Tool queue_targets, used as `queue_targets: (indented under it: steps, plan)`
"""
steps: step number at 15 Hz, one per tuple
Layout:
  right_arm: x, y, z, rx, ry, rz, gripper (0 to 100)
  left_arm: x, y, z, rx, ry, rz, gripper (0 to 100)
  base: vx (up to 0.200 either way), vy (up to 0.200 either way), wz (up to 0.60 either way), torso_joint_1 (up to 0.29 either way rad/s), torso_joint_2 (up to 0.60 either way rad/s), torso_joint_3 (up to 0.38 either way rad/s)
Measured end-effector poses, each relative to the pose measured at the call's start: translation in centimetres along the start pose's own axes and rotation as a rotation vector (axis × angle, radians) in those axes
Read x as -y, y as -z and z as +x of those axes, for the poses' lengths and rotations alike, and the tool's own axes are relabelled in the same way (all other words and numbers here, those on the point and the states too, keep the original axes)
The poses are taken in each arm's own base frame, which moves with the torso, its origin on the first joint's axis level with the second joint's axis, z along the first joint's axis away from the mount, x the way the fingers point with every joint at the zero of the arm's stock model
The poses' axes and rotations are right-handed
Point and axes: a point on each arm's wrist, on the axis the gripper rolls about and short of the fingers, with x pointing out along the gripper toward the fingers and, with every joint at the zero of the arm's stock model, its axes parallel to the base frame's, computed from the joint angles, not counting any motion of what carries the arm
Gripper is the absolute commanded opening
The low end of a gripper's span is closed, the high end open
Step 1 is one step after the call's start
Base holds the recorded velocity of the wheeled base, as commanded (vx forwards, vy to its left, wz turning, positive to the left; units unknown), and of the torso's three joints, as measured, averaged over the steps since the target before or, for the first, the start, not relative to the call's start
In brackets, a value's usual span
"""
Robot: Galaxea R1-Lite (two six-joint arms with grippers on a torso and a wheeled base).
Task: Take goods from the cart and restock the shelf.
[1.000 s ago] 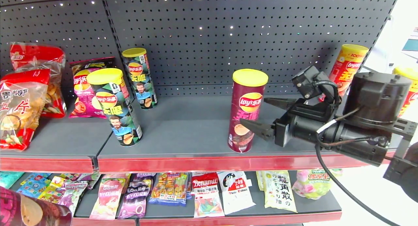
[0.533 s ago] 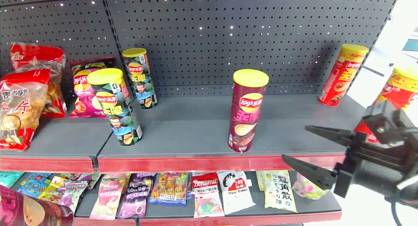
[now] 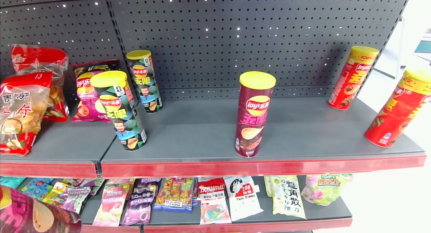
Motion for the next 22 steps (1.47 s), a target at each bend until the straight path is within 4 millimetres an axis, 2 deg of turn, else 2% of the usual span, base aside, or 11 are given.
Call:
queue_targets:
  steps: [2,4,9,13,17,22]
  plan:
    - [-0.7,2.4,-2.5,0.038,0.094,0.026,100,0.0,0.0,0.1,-0.004,0.034,-0.002,0,0.0,0.0,0.0,0.0,0.0,0.0]
    - [-1.2,4.1,-3.2,0.091,0.15,0.038,100,0.0,-0.1,0.2,-0.006,0.038,-0.003,0,0.0,0.0,0.0,0.0,0.0,0.0]
    - [-1.5,6.1,-1.4,0.287,0.146,0.066,100,0.0,0.1,0.4,-0.02,0.048,-0.008,0,0.0,0.0,0.0,0.0,0.0,0.0]
    - [-1.2,6.0,-0.5,0.445,0.188,0.044,100,0.0,0.0,0.4,-0.019,0.072,-0.01,0,0.0,0.0,0.0,0.0,0.0,0.0]
    - [-1.0,7.1,0.5,0.416,0.227,0.082,100,0.0,0.1,0.5,-0.022,0.072,-0.011,0,0.0,0.0,0.0,0.0,0.0,0.0]
    - [-1.0,7.4,0.7,0.41,0.215,0.115,100,0.1,0.2,0.5,-0.026,0.095,-0.013,0,0.0,0.0,0.0,0.0,0.0,0.0]
